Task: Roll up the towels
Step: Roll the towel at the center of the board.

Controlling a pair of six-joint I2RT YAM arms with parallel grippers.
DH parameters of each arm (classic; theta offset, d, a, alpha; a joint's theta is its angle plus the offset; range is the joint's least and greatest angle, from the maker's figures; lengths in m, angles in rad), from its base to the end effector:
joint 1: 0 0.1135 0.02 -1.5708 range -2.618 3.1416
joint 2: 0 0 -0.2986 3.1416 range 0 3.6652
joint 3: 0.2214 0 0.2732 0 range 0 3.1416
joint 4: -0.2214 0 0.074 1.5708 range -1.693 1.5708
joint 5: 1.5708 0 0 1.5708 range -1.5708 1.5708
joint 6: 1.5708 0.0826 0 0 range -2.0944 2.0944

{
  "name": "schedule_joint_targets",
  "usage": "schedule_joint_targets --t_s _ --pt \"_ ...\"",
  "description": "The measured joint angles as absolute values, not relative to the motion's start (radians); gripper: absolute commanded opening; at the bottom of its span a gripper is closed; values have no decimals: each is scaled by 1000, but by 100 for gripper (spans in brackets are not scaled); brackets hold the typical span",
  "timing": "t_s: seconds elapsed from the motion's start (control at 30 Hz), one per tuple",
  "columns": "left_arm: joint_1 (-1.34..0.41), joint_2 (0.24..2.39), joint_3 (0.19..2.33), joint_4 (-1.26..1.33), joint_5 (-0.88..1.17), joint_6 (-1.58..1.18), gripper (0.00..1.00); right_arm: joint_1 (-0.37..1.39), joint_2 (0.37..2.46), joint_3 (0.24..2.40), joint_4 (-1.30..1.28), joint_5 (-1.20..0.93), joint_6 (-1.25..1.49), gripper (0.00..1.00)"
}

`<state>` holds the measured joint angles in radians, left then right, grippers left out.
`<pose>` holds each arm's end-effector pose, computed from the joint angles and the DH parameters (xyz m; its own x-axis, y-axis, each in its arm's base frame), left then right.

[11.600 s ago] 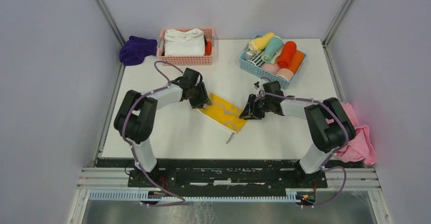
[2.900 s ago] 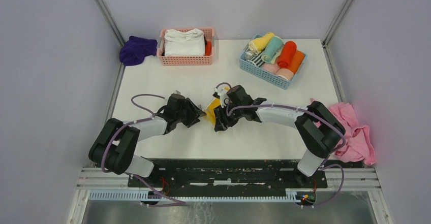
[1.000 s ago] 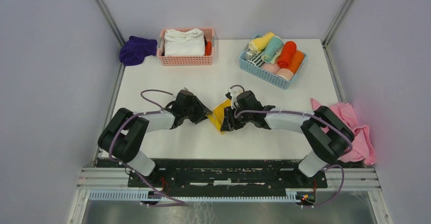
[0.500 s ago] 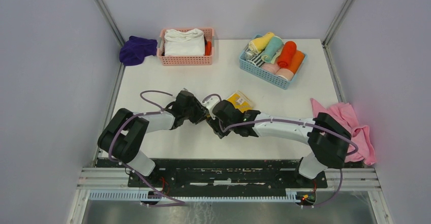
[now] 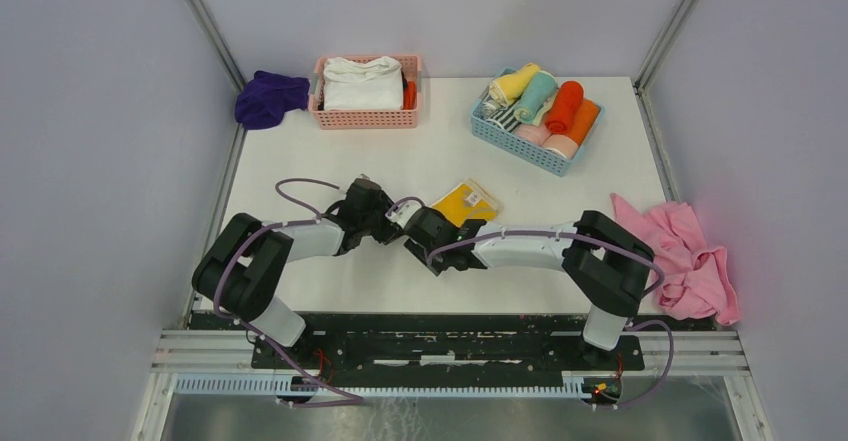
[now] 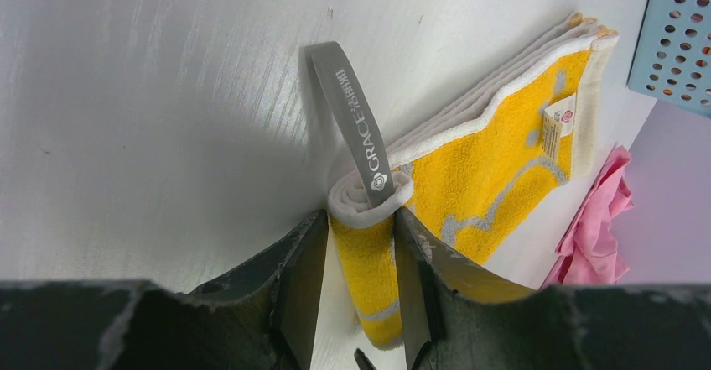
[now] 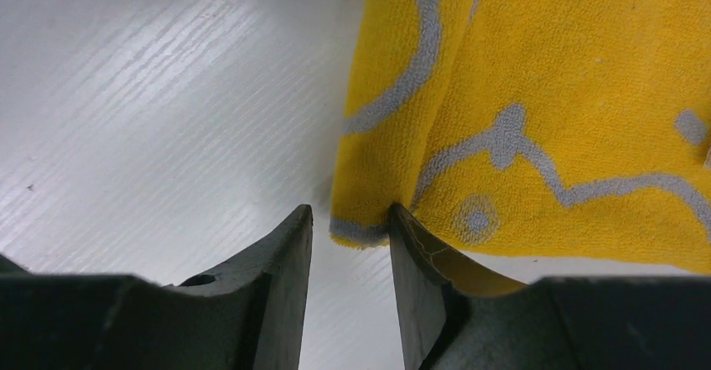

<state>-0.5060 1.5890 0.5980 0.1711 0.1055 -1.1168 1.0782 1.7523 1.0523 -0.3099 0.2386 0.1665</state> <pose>0.2828 -0.1667 0.1078 -0.7701 -0.5950 -0.2300 -0.3357 0.6846 -0.6469 0.2056 0.3419 0.1508 -0.5270 -0.6413 -0.5578 -0.7193 0.6861 -0.1092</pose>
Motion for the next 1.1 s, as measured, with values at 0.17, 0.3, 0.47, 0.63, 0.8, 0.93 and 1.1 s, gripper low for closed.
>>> schedule_joint_targets --t_s 0.17,0.3,0.47,0.63,0.8,0.93,1.1 --pt "-506 1591 598 171 105 -1117 45 1078 1797 1061 -311 263 155 41" --pt "-506 1592 598 171 106 -1117 45 1078 1810 1072 -315 282 152 31" --pt "-502 1573 572 186 107 -1119 45 1079 1816 1081 -321 279 149 15" --pt "-457 1473 482 189 125 -1130 47 1063 1810 1093 -312 121 157 1" --pt "-420 1350 452 43 121 -1129 55 1037 1806 1074 -242 -121 214 1" --pt "-400 1254 448 -99 93 -1124 62 963 1786 989 -125 -307 306 1" --pt "-393 1150 445 -231 78 -1105 66 827 1779 838 118 -521 487 1"
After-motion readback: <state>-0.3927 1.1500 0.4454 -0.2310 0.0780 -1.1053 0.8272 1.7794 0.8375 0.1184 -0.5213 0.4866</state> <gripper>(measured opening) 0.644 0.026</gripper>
